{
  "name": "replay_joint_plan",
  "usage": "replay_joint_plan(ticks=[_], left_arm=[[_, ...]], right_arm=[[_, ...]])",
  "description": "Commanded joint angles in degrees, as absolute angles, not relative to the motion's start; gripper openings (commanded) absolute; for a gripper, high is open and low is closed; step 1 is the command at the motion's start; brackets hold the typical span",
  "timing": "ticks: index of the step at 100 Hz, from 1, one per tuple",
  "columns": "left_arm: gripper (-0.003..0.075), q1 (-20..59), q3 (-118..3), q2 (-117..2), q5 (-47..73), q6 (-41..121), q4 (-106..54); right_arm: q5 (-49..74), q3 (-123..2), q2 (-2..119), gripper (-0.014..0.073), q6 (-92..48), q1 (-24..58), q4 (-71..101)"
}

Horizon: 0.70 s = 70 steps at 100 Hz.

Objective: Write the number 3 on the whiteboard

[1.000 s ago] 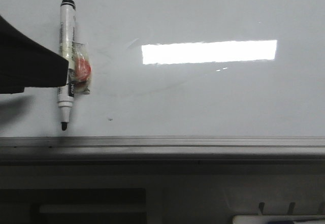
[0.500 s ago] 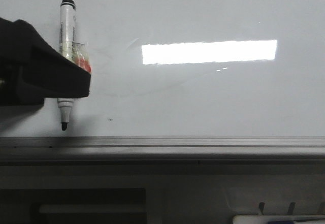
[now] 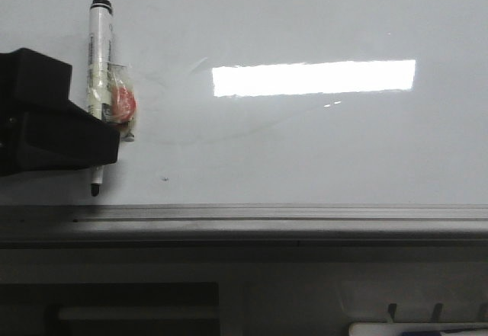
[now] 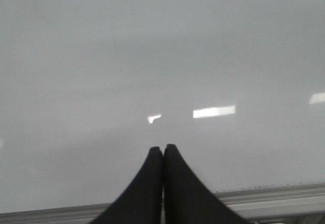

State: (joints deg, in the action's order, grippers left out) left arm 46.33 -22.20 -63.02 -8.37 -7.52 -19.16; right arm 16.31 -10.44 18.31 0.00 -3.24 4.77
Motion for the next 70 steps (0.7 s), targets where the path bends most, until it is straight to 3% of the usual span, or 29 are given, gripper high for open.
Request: replay_joint_plan(ticks=[1,4,42,70], left_arm=[[0.0006,46.7,-23.9,-62.5,-12.2,-8.1,-19.4],[-0.0022,46.7,-23.9,-62.5,-12.2,-8.1,-19.3],[-0.0021,46.7,-23.9,-62.1,-11.6,-8.1,-16.6],[-0.0021,49.9,-23.9,-56.9,-10.4,-8.1,-6.6]], right_arm=[[12.0,-12.4,19.2,-0.0048,0.0,-3.2,4.9],[12.0,-12.4,19.2,-0.0048,0.0,-3.2,4.9],[15.7,-14.6,19.3,-0.0047,0.0,-2.0,4.9],[21.0,-18.4,22.0,-0.0010,-5.4,11.3,4.9]])
